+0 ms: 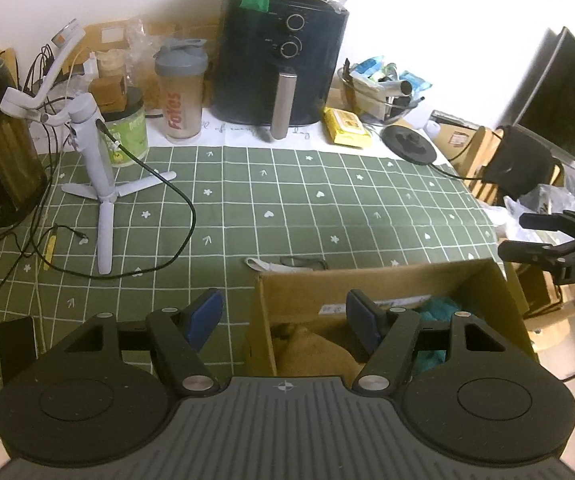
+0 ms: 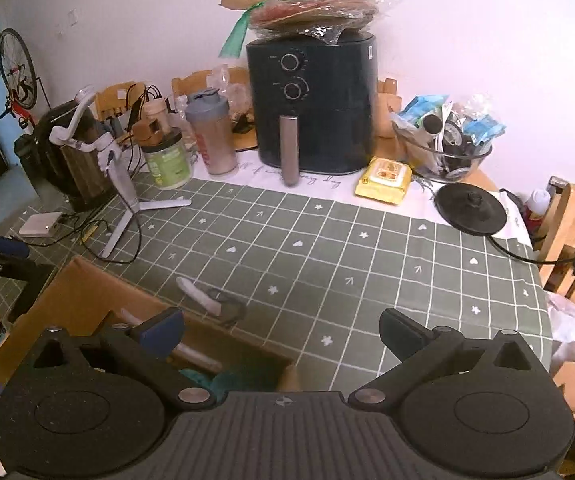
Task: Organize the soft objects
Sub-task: 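Withdraw both grippers from the box toward the table, then reach the right gripper to the white strap's cable and grasp its plug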
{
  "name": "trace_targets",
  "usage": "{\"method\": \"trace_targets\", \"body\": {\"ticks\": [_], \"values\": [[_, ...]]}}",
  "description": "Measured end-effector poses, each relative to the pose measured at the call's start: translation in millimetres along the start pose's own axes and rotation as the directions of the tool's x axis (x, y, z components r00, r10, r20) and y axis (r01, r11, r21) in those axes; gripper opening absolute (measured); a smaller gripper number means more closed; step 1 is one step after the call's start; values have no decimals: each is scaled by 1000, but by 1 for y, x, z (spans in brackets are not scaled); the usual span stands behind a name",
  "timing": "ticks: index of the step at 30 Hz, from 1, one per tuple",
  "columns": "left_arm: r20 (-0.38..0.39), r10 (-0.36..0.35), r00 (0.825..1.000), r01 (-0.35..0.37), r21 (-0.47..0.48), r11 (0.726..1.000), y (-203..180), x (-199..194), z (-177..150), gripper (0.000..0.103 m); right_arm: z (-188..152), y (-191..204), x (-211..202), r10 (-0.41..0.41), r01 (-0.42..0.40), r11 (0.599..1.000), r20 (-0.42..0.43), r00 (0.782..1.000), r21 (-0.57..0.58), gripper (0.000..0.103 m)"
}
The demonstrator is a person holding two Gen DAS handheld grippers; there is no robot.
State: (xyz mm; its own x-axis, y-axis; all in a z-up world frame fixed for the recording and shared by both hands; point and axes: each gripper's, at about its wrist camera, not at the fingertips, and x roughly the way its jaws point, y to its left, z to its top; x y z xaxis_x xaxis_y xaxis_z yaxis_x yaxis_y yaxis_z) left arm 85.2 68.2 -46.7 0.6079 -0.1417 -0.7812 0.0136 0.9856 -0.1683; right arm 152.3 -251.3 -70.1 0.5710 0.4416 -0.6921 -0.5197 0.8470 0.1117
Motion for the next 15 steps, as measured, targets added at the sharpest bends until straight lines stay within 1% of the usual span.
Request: {"method": "trace_targets", "body": {"ticks": [7, 11, 15], "values": [[-3, -4, 1000, 4, -12, 1000, -4, 8, 6, 68, 19, -8, 23, 27, -27, 997, -9, 1000, -66, 103], [0, -7, 1000, 7, -23, 1000, -4, 10, 9, 68, 31, -11, 39, 66, -67, 993, -20, 998, -98, 103], [1, -9, 1000, 9, -39, 999, -4, 10, 11, 68, 44, -11, 58, 117, -122, 981, -43, 992, -154, 103]]}}
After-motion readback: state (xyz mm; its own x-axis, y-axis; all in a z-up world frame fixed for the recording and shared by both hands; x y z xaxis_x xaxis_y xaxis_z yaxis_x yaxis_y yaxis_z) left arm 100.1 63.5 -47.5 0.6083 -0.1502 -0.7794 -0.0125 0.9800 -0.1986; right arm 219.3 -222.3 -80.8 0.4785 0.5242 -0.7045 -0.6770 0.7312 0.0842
